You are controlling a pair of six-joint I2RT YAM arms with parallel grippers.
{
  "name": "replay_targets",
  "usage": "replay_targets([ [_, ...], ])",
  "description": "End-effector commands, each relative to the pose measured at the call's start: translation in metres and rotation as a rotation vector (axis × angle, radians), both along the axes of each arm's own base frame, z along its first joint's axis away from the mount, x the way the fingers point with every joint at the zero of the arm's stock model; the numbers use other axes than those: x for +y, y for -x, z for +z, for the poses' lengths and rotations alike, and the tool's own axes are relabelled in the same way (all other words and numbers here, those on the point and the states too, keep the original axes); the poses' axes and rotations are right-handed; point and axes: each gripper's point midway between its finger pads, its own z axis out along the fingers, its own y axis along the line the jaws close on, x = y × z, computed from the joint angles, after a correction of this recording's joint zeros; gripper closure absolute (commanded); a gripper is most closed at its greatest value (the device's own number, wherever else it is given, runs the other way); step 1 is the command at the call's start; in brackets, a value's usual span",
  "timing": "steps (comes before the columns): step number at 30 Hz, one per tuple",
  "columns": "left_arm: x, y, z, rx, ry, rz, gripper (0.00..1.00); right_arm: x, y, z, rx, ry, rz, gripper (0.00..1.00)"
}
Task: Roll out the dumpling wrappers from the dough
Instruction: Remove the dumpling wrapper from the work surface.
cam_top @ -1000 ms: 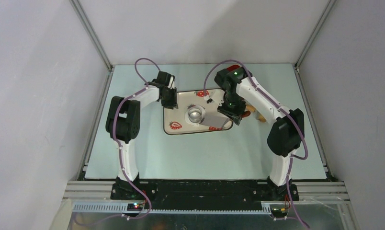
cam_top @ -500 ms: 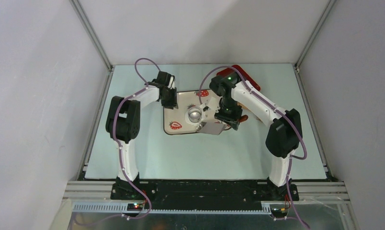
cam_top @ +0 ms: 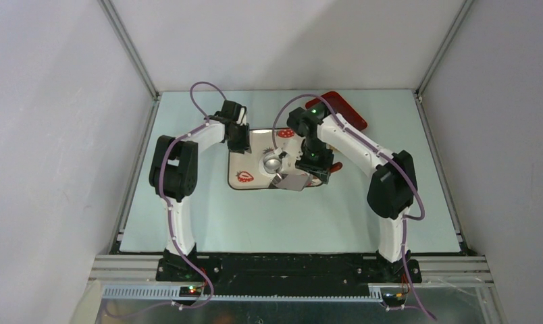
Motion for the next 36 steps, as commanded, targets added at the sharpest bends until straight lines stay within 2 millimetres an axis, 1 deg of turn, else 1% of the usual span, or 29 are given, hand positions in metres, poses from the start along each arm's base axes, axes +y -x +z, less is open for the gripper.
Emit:
replay_targets([
  [1,-0.004,-0.011,0.016,-0.058,-0.003,-0.019,0.64,0.015,0.018,0.007,0.080,-0.043,0.076,1.00],
  [6,-0.004,-0.011,0.016,-0.057,-0.002,-0.020,0.64,0.027,0.019,0.004,0.109,-0.082,0.071,1.00],
  [9,-0.004,-0.010,0.014,-0.052,-0.001,-0.020,0.64,0.031,0.017,0.010,0.107,-0.128,0.065,1.00],
  [12,-0.005,-0.009,0.012,-0.048,-0.003,-0.021,0.64,0.032,0.016,0.017,0.114,-0.176,0.055,1.00],
  [14,-0.004,-0.011,0.015,-0.055,-0.003,-0.017,0.64,0.033,0.016,0.021,0.120,-0.213,0.051,1.00],
  [16,-0.001,-0.016,0.023,-0.078,-0.007,-0.010,0.63,0.032,0.018,0.024,0.127,-0.237,0.048,1.00],
  [17,0.002,-0.019,0.032,-0.098,-0.005,-0.003,0.56,0.032,0.019,0.025,0.130,-0.246,0.046,1.00],
  [18,0.005,-0.021,0.037,-0.110,-0.007,0.002,0.52,0.032,0.020,0.026,0.138,-0.257,0.041,1.00],
  [19,0.011,-0.024,0.046,-0.130,-0.007,0.011,0.44,0.032,0.020,0.026,0.138,-0.263,0.041,1.00],
  [20,0.016,-0.025,0.050,-0.139,-0.011,0.021,0.39,0.032,0.022,0.026,0.147,-0.267,0.038,1.00],
  [21,0.029,-0.028,0.058,-0.154,-0.012,0.044,0.31,0.031,0.023,0.026,0.148,-0.269,0.038,1.00],
  [22,0.033,-0.028,0.061,-0.160,-0.011,0.053,0.29,0.030,0.024,0.025,0.155,-0.269,0.038,1.00],
  [23,0.043,-0.028,0.066,-0.168,-0.011,0.069,0.27,0.030,0.025,0.026,0.156,-0.272,0.038,1.00],
  [24,0.047,-0.028,0.067,-0.170,-0.010,0.077,0.26,0.030,0.026,0.026,0.161,-0.275,0.039,1.00],
  [25,0.058,-0.027,0.067,-0.168,-0.014,0.095,0.25,0.030,0.027,0.026,0.163,-0.278,0.039,1.00],
  [27,0.070,-0.025,0.062,-0.153,-0.018,0.115,0.25,0.031,0.028,0.026,0.165,-0.281,0.037,1.00],
  [29,0.076,-0.021,0.053,-0.124,-0.016,0.124,0.25,0.030,0.029,0.026,0.168,-0.281,0.033,1.00],
  [32,0.081,-0.014,0.035,-0.076,-0.024,0.132,0.27,0.028,0.031,0.029,0.166,-0.287,0.027,1.00],
  [33,0.082,-0.013,0.032,-0.068,-0.025,0.134,0.28,0.027,0.032,0.030,0.166,-0.289,0.024,1.00],
  [36,0.083,-0.007,0.017,-0.026,-0.024,0.135,0.32,0.023,0.037,0.031,0.169,-0.285,0.017,1.00],
])
